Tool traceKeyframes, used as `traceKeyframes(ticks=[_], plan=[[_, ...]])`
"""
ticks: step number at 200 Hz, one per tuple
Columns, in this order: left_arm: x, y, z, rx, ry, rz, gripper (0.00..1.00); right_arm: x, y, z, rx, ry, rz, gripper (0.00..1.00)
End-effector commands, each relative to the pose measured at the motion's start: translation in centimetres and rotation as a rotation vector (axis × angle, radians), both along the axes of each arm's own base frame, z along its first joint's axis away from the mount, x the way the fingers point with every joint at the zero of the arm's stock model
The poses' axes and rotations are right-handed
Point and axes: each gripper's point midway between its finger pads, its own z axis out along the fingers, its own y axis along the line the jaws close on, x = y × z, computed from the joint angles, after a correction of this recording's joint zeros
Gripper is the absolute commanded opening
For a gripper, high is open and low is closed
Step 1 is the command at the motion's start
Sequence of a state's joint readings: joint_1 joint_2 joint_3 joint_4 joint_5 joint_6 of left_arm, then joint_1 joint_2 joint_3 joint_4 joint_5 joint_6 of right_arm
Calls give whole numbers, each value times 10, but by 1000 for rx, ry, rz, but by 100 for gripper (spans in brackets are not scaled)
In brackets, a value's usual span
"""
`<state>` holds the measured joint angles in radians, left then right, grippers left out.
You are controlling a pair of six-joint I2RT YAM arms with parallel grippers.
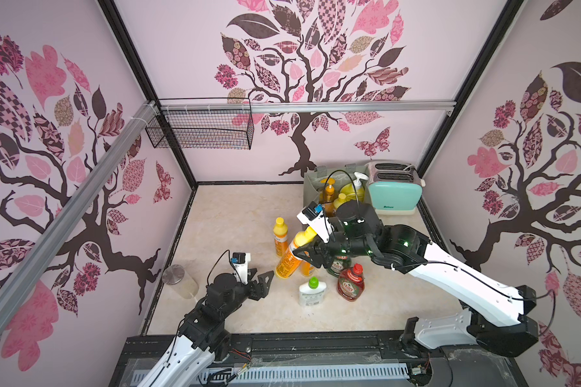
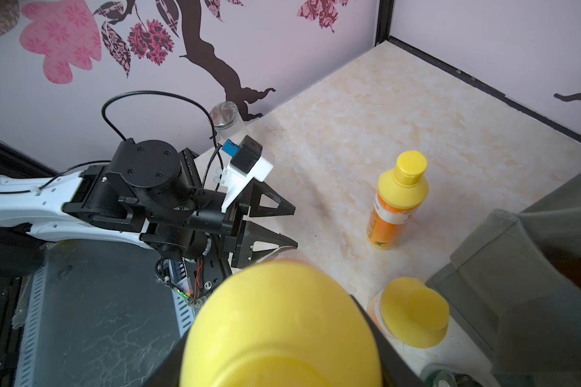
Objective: Pack dish soap into the shopping bag
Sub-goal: Pick up the bottle of dish soap at the center of the board, then place the bottle of dish soap in the shopping bag.
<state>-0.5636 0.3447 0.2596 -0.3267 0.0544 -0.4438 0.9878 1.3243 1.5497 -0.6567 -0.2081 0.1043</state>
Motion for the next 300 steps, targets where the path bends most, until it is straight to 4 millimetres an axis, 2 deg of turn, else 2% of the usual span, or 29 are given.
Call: traceKeyframes(ticks=[1,40,65,98,129,179,223,270,300], plan=[[-1,-1,0,0,-15,-10,78,-5,-17,79,198,-93,41,35],[0,0,-1,1,-12,-5,78,9,-52,129,241,-195,-43,35],[0,-1,0,1,-13,-5,78,22,-71,152,214,-271,-135,34],[0,-1,0,-1,-15,-6,79,48,-95,172,156,-369,-302,34],[0,-1,0,1,-14,-8,79,72,-114,180,101,-425,-429,34],[0,-1,0,0,-15,-9,79,112,-143,165,-35,-476,-635,35],[0,-1,-1,0,-14,-8,79,145,-176,154,-68,-466,-751,34],[1,-1,-2,1,-10,-4,79,187,-199,124,-129,-414,-839,34],[1,-1,-2,0,-12,-5,79,208,-202,100,-137,-366,-841,33]])
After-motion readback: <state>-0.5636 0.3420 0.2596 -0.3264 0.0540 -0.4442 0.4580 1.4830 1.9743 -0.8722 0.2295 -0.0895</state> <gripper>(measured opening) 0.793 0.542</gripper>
